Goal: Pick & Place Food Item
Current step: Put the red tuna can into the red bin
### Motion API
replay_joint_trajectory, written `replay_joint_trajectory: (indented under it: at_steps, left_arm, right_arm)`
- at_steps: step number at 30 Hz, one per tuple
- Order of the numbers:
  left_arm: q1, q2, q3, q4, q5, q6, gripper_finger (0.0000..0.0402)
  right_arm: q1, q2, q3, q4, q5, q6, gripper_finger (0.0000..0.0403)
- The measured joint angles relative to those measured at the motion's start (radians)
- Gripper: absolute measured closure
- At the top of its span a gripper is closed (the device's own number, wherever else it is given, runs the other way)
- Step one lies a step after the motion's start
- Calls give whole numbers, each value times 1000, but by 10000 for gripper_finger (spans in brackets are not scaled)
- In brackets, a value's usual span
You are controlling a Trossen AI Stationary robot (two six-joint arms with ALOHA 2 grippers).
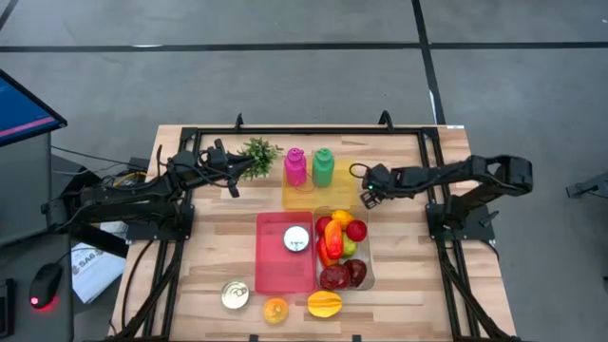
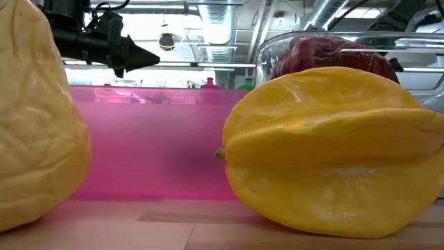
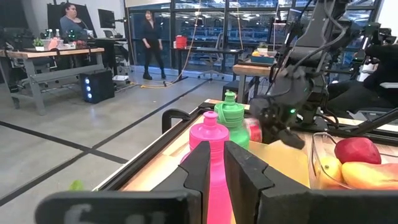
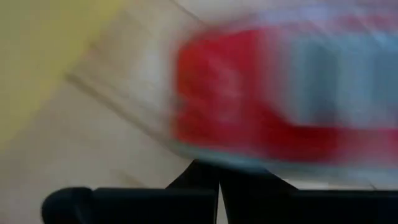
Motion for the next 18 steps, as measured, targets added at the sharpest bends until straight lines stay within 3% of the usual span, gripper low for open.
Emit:
replay_joint_trajectory:
  at_steps: [18]
  left_arm:
    - [-2, 0, 0, 0, 0, 0, 367]
  right_arm:
    - [0, 11, 1, -27, -5, -5, 403]
